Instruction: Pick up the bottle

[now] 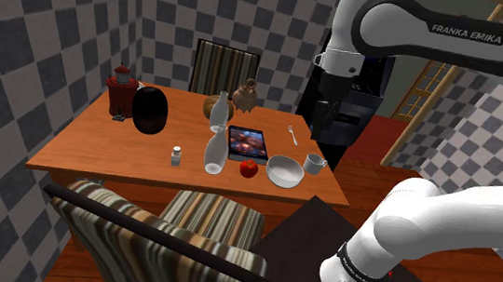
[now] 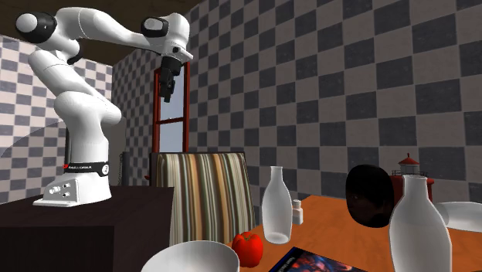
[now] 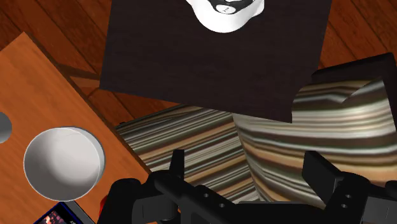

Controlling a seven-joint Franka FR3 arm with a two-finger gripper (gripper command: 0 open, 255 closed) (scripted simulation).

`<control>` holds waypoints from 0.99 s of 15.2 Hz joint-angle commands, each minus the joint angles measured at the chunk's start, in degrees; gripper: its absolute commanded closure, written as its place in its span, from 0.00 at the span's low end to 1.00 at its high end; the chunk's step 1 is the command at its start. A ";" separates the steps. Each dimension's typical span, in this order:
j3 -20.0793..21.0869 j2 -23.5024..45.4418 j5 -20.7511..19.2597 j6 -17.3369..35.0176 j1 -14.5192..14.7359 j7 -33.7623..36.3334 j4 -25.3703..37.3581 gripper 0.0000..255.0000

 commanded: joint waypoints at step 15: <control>-0.68 29.61 -1.71 21.64 -1.74 -0.19 9.27 0.00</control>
